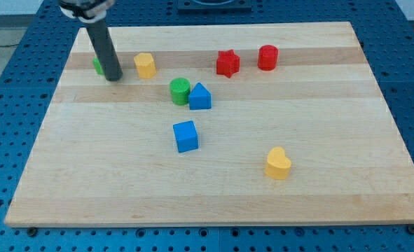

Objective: Move the green star near to the top left corner

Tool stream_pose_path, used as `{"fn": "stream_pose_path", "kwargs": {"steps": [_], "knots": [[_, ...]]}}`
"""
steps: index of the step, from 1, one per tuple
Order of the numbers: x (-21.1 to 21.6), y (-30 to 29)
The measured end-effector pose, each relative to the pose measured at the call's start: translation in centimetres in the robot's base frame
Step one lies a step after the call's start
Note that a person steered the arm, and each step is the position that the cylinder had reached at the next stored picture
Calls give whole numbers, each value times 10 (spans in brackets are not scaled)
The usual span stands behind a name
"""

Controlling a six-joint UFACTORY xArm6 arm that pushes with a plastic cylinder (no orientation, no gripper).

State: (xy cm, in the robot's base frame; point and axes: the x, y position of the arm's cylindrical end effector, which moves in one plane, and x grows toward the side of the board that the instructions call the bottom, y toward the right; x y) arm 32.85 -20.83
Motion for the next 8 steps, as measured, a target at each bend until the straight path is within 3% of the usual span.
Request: {"fn": "stream_pose_path", "kwargs": {"steps": [3, 6, 8], "knots": [[-1, -37], [-69, -23], [-68, 98]]}}
